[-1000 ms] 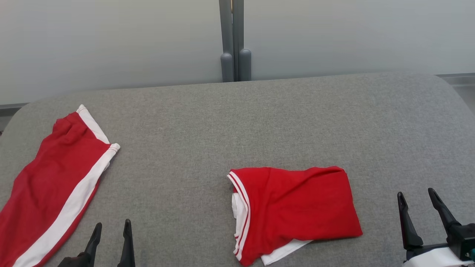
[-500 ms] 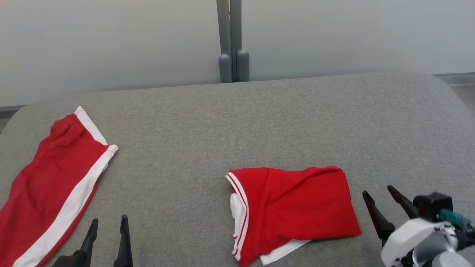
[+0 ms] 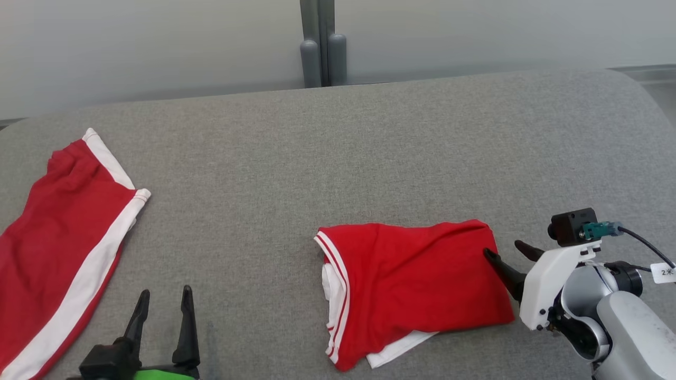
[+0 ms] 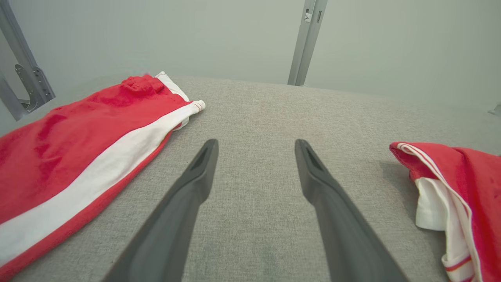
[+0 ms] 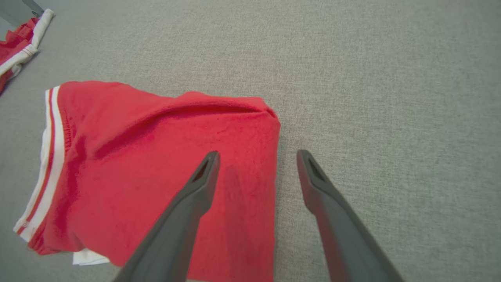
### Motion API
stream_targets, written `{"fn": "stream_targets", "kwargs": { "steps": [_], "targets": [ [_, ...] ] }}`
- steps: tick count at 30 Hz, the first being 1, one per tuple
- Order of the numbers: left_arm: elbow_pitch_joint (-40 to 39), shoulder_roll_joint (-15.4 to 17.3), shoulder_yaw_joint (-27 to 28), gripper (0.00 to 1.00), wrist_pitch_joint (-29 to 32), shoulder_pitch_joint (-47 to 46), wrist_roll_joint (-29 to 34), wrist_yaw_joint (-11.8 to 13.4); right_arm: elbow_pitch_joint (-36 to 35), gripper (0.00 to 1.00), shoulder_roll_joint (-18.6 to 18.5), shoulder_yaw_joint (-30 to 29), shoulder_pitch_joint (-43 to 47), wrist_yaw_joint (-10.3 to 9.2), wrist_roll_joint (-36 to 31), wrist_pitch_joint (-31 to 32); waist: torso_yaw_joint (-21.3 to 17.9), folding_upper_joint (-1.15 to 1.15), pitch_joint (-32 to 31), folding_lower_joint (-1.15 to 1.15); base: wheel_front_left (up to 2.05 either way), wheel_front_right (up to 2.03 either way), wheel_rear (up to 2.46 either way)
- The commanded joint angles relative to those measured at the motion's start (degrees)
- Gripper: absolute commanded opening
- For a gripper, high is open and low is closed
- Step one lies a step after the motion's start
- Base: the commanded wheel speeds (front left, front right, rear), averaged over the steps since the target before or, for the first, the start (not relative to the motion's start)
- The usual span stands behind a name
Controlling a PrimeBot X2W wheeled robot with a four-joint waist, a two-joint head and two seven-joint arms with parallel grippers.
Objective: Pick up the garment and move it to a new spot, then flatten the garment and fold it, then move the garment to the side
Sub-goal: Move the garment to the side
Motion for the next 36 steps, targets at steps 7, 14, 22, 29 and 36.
{"fn": "stream_targets", "kwargs": {
  "steps": [7,14,22,29,36],
  "targets": [
    [0.8,1.0,-1.5,1.00,-0.2,-2.8,-0.1,-0.2,7.0,1.00,2.2,-0.3,-2.7,-0.03,1.4,-0.3,2.4,0.00,2.4,0.00,0.00,0.00,0.00],
    [1.4,1.2,-1.8,1.00,-0.2,-3.6,-0.1,-0.2,11.6,1.00,3.4,0.9,-4.1,-0.03,4.6,1.0,3.1,0.00,2.5,0.00,0.00,0.00,0.00],
    [1.2,1.2,-1.7,1.00,-0.2,-3.4,-0.3,-0.2,11.3,0.00,1.4,3.5,-5.9,-0.03,10.0,2.3,2.6,0.00,1.7,0.00,0.00,0.00,0.00],
    [-0.9,0.9,-1.2,1.00,-0.2,-2.9,-0.4,-0.2,9.3,0.00,-1.2,3.2,-8.8,-0.04,15.3,3.6,-2.2,0.00,2.8,0.00,0.00,0.00,0.00],
    [-5.0,2.0,-1.8,1.00,-0.1,-6.7,-0.2,-0.2,10.5,0.00,-3.7,1.2,-14.4,-0.05,13.5,0.5,-9.5,0.00,9.2,0.00,0.00,0.00,0.00]
  ]
}}
